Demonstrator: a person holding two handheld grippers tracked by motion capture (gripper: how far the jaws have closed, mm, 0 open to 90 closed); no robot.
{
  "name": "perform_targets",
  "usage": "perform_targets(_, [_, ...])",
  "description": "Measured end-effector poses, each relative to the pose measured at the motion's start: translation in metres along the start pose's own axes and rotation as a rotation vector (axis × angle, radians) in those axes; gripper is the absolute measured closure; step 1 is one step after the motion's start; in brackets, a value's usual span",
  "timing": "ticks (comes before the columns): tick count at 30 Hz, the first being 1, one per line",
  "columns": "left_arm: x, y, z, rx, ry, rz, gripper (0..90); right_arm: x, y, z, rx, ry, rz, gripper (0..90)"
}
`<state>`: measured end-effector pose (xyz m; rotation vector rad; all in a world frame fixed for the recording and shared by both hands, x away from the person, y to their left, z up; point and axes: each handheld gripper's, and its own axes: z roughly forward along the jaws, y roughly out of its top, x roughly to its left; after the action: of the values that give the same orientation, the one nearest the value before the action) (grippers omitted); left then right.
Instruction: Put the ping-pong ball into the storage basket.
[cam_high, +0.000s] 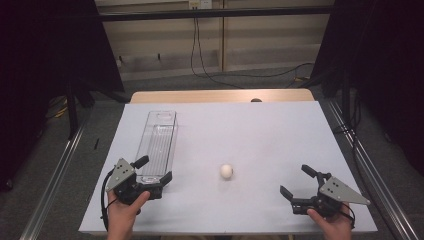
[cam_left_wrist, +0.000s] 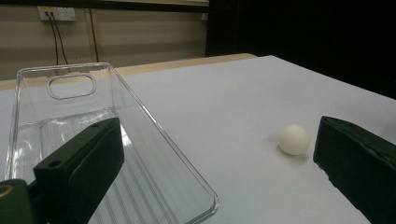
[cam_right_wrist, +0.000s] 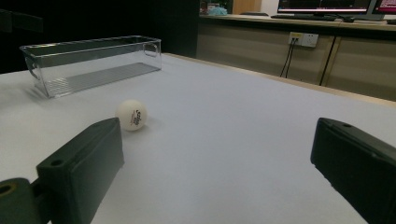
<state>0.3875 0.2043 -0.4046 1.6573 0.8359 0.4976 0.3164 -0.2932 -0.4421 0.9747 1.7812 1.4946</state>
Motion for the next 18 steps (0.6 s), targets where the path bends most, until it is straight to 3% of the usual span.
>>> perform_targets(18, [-0.01,0.004,0.017,0.022,-0.031,0.006,2.0,-0.001,-0.001,0.0,-0.002,0.001,0.003,2.1])
